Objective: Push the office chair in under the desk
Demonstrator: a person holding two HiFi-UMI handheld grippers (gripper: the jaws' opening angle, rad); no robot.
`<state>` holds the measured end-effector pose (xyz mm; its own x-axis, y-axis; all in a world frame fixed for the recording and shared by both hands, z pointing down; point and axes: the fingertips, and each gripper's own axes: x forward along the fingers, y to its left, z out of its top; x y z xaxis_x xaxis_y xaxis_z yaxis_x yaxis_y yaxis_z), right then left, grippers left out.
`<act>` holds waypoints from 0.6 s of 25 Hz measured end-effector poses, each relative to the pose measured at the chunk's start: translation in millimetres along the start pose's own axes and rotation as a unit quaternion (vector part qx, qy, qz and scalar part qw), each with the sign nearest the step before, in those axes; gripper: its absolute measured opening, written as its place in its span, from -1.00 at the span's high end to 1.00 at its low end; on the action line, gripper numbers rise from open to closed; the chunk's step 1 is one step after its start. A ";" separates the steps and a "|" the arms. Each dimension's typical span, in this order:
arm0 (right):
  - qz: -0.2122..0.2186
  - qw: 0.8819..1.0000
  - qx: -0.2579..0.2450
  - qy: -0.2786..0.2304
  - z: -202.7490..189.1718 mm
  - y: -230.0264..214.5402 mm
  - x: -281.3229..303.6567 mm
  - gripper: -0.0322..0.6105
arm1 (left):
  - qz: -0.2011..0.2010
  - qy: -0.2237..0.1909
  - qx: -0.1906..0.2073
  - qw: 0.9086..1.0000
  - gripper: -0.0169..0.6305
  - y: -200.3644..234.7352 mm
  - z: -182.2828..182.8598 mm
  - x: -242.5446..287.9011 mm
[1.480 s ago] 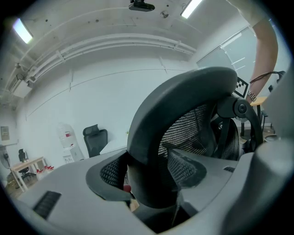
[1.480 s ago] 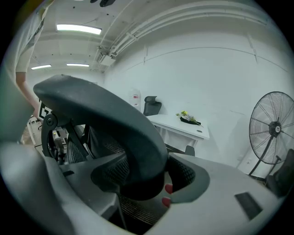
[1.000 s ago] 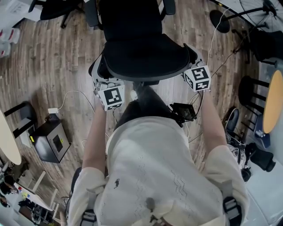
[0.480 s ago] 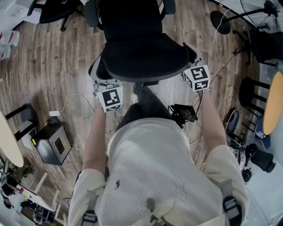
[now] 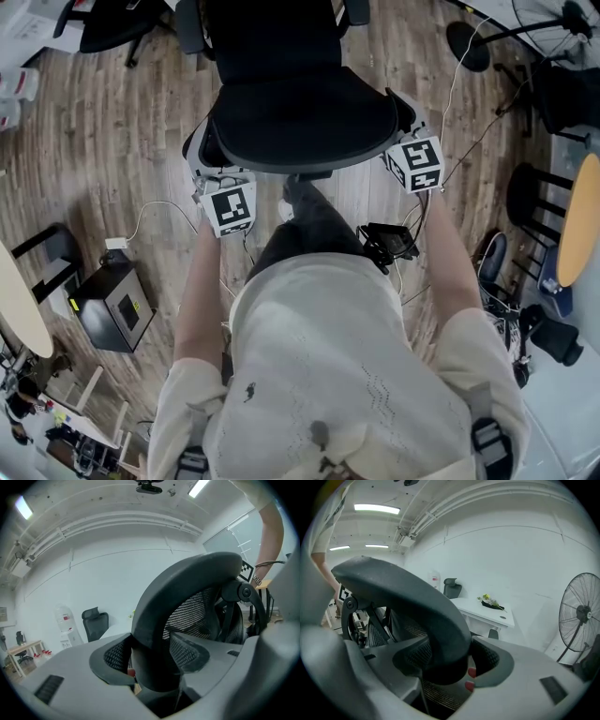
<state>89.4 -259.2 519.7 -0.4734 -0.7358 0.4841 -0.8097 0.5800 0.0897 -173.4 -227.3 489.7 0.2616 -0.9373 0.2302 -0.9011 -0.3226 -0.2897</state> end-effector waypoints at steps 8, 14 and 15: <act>-0.008 1.000 0.006 -0.001 15.6 -0.9 27.1 0.06 | -0.011 0.000 0.005 1.000 0.09 27.4 -2.0 25.5; -0.006 1.000 0.010 0.002 28.4 -13.5 50.2 0.06 | -0.019 0.002 0.001 1.000 0.09 42.8 1.3 53.0; -0.006 1.000 0.011 0.002 31.1 -15.2 54.9 0.06 | -0.019 0.003 0.002 1.000 0.09 46.4 1.4 58.2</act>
<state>64.9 -319.3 517.9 -0.4624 -0.7413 0.4865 -0.8230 0.5630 0.0758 -199.5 -297.0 488.3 0.2943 -0.9234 0.2465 -0.8892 -0.3591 -0.2836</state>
